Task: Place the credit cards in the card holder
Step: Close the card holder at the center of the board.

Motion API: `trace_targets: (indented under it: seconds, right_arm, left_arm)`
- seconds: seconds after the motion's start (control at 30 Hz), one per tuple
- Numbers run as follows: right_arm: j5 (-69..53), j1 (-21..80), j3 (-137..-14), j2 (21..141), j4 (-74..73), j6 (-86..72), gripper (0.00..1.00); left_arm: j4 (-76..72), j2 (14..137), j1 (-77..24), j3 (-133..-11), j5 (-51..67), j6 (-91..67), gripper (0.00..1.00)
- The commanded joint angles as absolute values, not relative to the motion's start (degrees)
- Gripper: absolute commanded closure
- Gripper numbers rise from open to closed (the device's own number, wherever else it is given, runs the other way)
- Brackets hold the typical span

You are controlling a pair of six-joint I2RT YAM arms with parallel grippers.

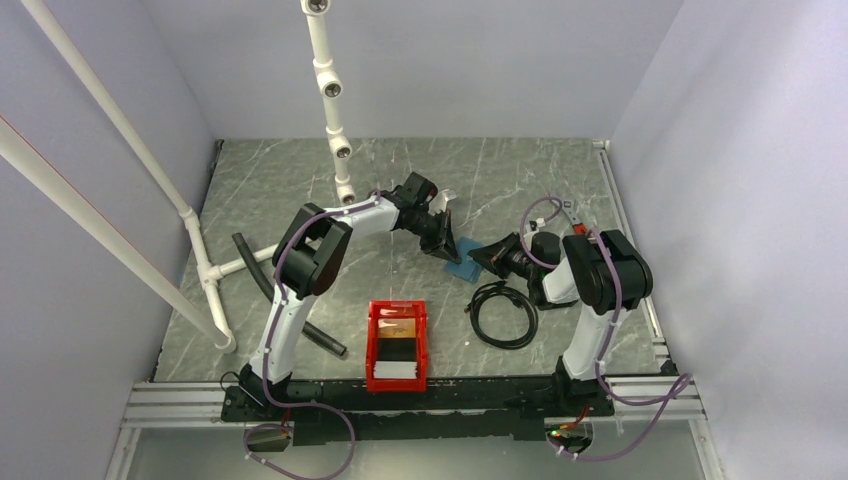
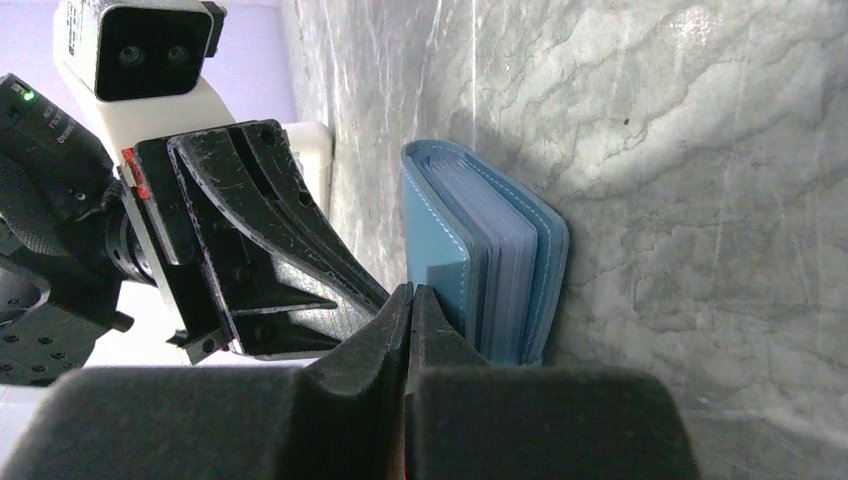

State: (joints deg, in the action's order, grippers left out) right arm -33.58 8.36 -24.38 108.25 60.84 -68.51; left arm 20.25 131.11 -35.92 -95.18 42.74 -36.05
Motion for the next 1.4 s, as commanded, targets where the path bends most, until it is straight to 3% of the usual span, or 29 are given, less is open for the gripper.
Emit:
trace_targets:
  seconds: [0.0,0.43,0.7,1.1,1.37]
  right_arm:
    - [-27.5,9.0,-23.9,107.5,55.1,-65.4,1.0]
    - [-25.6,11.1,-23.9,110.5,59.8,-67.8,1.0]
    - [-18.1,16.4,-23.8,105.0,50.6,-58.0,1.0]
    - [-24.5,13.4,-20.3,102.6,50.0,-53.2,1.0]
    - [-27.4,12.8,-22.9,105.9,55.5,-60.8,1.0]
  left_arm:
    - [20.9,133.2,-36.9,-93.2,40.0,-35.3,1.0]
    - [20.4,133.3,-36.9,-93.1,40.3,-35.5,1.0]
    - [20.7,132.9,-36.8,-92.7,40.1,-35.2,1.0]
    - [21.5,133.1,-36.0,-93.0,39.8,-34.8,1.0]
    - [19.9,133.5,-36.0,-92.6,40.6,-36.0,1.0]
